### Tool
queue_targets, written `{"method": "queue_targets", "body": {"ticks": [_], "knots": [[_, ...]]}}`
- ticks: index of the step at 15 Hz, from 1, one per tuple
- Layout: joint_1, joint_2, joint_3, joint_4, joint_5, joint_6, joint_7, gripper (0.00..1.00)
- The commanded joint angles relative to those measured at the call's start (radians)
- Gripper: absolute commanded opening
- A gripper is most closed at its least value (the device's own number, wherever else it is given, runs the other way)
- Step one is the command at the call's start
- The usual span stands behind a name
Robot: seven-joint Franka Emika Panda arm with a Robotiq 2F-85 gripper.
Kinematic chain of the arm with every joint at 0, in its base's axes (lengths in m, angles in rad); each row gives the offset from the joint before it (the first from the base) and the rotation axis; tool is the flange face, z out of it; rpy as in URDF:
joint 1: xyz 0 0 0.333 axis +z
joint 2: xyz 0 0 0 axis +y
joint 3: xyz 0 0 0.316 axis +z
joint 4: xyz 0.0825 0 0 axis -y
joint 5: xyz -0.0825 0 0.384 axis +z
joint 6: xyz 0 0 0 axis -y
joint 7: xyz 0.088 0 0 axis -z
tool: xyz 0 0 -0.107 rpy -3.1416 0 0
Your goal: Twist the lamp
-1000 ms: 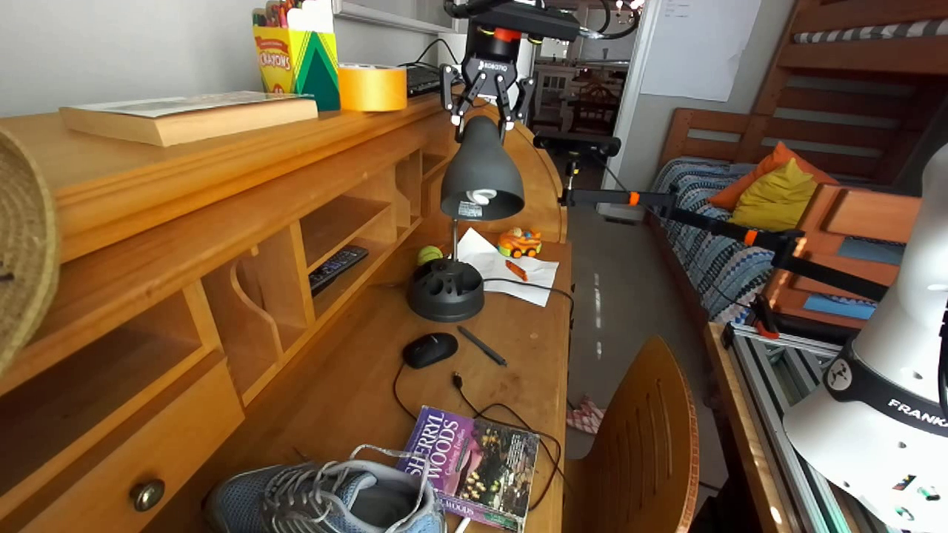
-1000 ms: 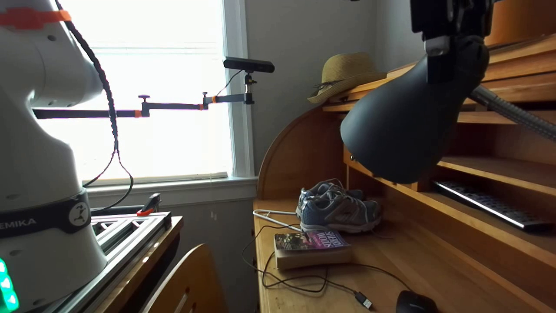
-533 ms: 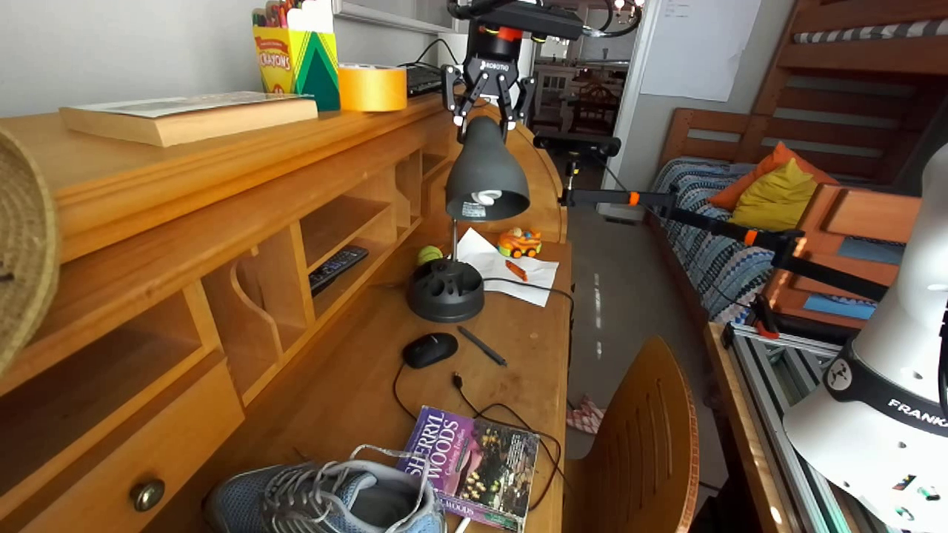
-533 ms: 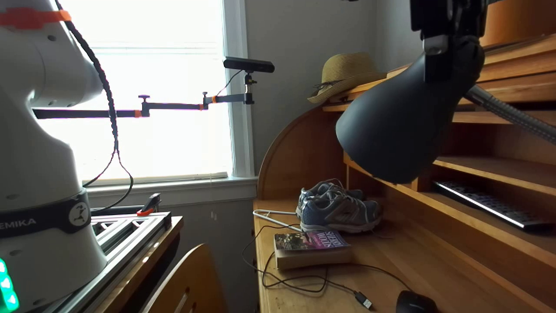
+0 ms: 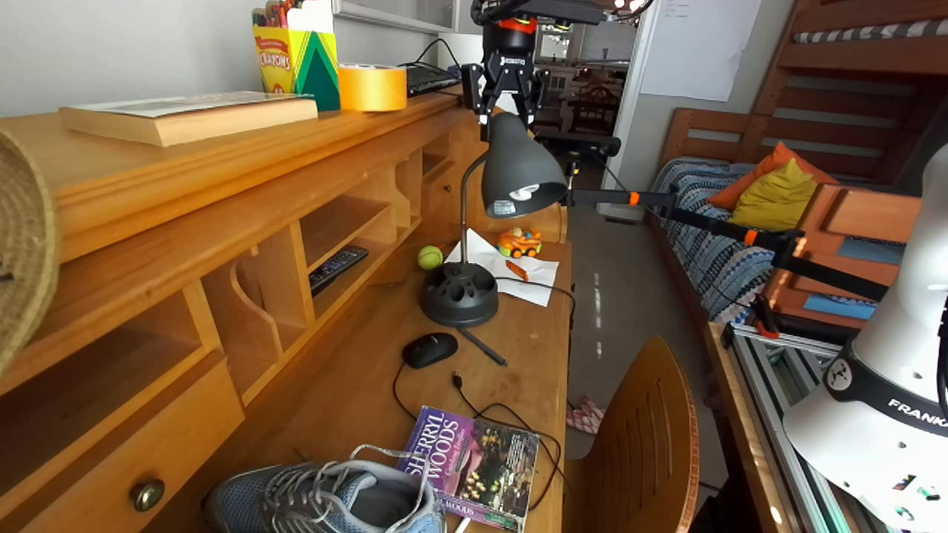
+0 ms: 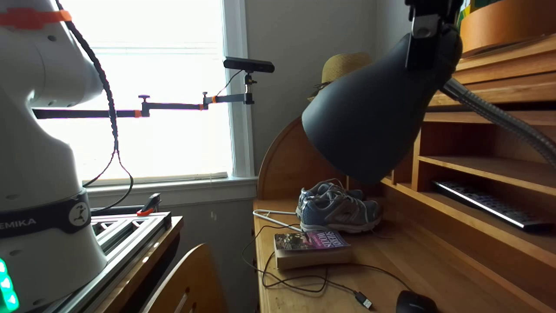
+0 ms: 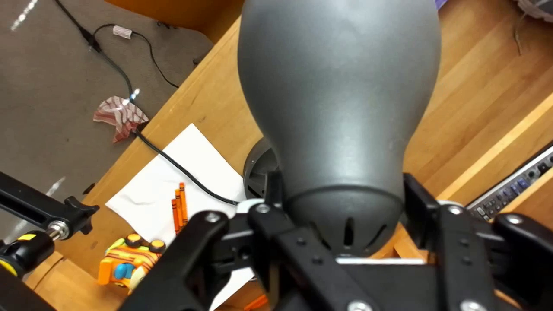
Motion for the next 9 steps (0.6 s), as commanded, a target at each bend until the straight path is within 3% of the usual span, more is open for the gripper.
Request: {"method": "queue_targets", "body": {"ticks": [1, 4, 9], "knots": [[-0.006, 0.028, -0.013, 0.080, -0.026, -0.143, -0.153, 0.41], [-0.007, 0.045, -0.017, 0.110, -0.057, -0.201, -0.291, 0.41], [-0.006, 0.058, -0.014, 0.102, -0.100, -0.143, -0.452, 0.41]]}}
